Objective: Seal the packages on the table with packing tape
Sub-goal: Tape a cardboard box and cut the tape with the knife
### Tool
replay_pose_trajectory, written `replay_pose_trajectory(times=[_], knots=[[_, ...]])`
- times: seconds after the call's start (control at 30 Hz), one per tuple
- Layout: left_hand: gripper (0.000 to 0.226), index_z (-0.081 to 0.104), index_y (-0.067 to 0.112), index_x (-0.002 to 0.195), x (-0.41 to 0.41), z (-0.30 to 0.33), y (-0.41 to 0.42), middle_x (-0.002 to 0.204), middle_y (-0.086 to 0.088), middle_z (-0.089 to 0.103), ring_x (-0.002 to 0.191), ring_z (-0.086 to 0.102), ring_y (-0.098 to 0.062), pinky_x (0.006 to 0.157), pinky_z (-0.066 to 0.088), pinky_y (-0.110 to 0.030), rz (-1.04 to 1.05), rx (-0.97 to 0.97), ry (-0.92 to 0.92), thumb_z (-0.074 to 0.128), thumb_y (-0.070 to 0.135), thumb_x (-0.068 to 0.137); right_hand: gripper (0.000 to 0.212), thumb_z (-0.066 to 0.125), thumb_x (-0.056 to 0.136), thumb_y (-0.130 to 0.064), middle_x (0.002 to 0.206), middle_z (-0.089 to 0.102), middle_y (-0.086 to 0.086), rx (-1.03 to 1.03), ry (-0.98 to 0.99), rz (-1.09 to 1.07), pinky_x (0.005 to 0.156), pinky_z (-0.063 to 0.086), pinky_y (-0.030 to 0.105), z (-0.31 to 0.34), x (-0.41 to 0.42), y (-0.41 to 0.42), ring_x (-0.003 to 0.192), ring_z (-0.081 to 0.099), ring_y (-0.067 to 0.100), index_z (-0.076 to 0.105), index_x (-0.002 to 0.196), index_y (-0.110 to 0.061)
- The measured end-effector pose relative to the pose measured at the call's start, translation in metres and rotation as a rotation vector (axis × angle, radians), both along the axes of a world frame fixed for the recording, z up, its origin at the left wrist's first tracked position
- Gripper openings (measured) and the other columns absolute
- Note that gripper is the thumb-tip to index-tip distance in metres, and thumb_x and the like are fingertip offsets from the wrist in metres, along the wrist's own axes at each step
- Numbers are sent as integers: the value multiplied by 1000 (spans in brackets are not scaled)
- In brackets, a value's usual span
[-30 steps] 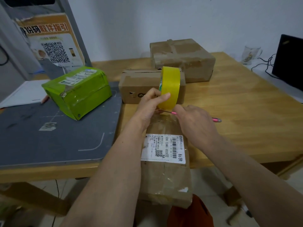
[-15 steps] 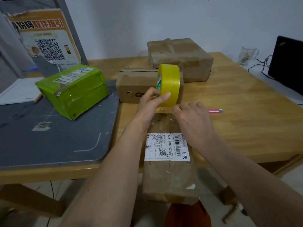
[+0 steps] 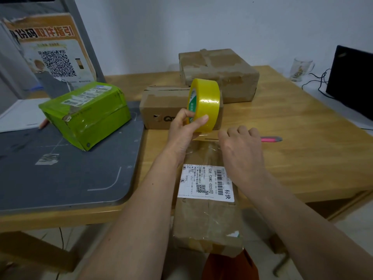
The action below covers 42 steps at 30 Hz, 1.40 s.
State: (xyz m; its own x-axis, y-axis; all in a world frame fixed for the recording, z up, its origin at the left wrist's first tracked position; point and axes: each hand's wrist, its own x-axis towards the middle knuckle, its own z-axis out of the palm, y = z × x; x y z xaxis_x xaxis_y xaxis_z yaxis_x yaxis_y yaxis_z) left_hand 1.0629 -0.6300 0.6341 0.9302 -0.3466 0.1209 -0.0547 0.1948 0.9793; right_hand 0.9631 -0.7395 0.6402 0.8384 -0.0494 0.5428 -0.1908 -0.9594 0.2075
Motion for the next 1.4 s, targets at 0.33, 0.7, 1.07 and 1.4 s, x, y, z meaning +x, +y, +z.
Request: replay_pose_trajectory(times=[0.33, 0.7, 1.07, 1.4], knots=[[23, 59, 23, 79, -1, 2, -1, 118, -17, 64, 100, 68, -24, 85, 58, -45, 124, -104, 35, 78, 33, 72, 20, 37, 86, 0, 94, 64, 8, 118, 117, -196, 73, 24, 37, -2, 6, -11, 89, 55, 30, 47, 93, -15], [18, 58, 17, 85, 5, -1, 0, 122, -21, 60, 97, 69, -26, 81, 60, -41, 202, -183, 51, 76, 20, 84, 30, 46, 94, -6, 127, 60, 14, 716, 86, -168, 102, 34, 42, -14, 15, -33, 120, 52, 33, 56, 122, -9], [19, 56, 15, 87, -10, 12, 18, 111, -11, 63, 96, 68, -19, 84, 58, -44, 242, -146, 2, 74, 20, 86, 83, 17, 82, -78, 136, 44, 5, 366, 511, 130, 104, 30, 46, -7, 21, 9, 129, 36, 24, 43, 136, -21], [20, 54, 17, 88, -98, 10, 67, 97, 7, 67, 89, 67, -6, 82, 59, -40, 540, -181, -70, 74, 21, 86, 85, 35, 73, -90, 90, 57, 6, 686, 335, -307, 74, 44, 38, -7, 32, 7, 85, 56, 29, 57, 95, -11]])
